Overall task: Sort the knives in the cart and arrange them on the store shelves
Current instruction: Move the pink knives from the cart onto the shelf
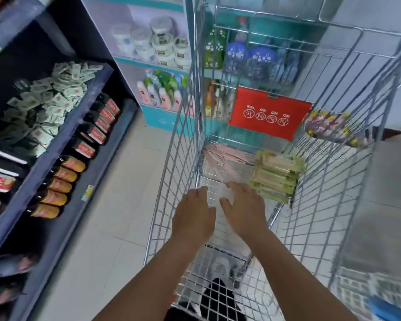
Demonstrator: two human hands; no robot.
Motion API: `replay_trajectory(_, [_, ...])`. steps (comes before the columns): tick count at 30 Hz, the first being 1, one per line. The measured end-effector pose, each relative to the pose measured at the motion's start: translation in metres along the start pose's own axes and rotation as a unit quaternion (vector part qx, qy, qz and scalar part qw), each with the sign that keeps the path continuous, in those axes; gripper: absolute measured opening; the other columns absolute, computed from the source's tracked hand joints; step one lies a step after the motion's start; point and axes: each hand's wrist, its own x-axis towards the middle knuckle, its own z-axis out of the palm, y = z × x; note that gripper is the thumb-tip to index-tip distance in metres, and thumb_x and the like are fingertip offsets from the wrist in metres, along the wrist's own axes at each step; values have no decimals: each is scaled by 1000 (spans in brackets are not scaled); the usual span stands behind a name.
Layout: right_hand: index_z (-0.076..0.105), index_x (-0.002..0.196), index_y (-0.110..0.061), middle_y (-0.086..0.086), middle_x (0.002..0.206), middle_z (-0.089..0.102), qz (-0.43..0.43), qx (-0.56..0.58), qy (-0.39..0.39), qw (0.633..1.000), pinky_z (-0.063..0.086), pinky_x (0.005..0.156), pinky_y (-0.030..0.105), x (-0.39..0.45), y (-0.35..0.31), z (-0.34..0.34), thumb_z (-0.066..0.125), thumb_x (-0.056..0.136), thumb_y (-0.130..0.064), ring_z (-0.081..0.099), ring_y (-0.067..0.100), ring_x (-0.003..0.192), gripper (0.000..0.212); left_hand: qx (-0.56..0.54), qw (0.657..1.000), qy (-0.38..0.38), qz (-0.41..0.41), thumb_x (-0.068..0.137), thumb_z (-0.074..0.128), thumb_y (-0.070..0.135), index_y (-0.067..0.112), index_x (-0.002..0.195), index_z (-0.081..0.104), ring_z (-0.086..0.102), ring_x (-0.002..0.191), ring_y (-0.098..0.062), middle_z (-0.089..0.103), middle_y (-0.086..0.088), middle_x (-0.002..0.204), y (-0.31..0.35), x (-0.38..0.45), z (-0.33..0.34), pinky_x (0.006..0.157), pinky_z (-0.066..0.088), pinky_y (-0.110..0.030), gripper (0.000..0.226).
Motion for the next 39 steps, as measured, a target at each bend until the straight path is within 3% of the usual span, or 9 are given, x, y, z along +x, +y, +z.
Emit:
replay_trajectory(6, [38, 140, -24, 4, 137, 47, 32, 24, 6, 999, 29, 107, 38, 65, 30, 11, 46, 95, -34, 41, 25, 127, 47, -1, 1000, -24, -11, 97, 42, 33, 18, 146, 20, 38, 126, -24, 37, -9, 140, 9, 71, 31, 100, 37, -36, 56])
replay_trajectory(13, [36, 141, -21, 8, 138, 46, 54, -5, 4, 998, 33, 102, 39, 144, 66, 48, 45, 94, -32, 43, 29, 125, 49, 12, 998, -62, -12, 99, 40, 34, 22, 152, 6, 22, 140, -27, 16, -10, 155, 9, 158, 88, 110, 28, -38, 64])
replay_trajectory(27, [33, 139, -13, 6, 144, 37, 53, -102, -27, 993, 29, 108, 41, 277, 119, 125, 50, 92, -18, 34, 28, 133, 50, 91, 990, -101, 46, 102, 32, 30, 32, 151, 3, -5, 146, -33, -9, -12, 159, -14, 261, 183, 118, 8, -42, 57])
replay_trajectory(30, [27, 143, -18, 4, 148, 30, 49, -120, -28, 991, 29, 111, 44, 289, 126, 133, 55, 89, -22, 27, 28, 137, 61, 92, 987, -119, 48, 103, 25, 35, 34, 151, 1, -16, 144, -35, -18, -10, 158, -15, 272, 191, 118, 1, -44, 53])
replay_trajectory(33, [28, 141, -25, 3, 145, 29, 45, -129, -17, 990, 34, 105, 44, 288, 128, 136, 53, 89, -36, 26, 30, 133, 58, 83, 988, -124, 40, 102, 23, 40, 34, 151, 0, -24, 142, -34, -21, -9, 157, -20, 278, 198, 117, -1, -45, 54])
replay_trajectory(36, [34, 138, -24, 8, 143, 30, 55, -149, -24, 987, 33, 103, 41, 282, 126, 140, 46, 93, -42, 29, 33, 130, 50, 60, 992, -109, 23, 101, 23, 44, 29, 152, 2, -28, 141, -33, -16, -11, 158, -25, 272, 201, 117, -1, -45, 57])
replay_trajectory(39, [35, 137, -21, 11, 140, 33, 68, -134, -15, 988, 35, 100, 39, 272, 122, 142, 46, 95, -37, 34, 32, 126, 46, 42, 995, -90, 14, 100, 26, 44, 24, 152, 8, -29, 140, -34, -10, -14, 158, -28, 262, 201, 119, -1, -44, 58])
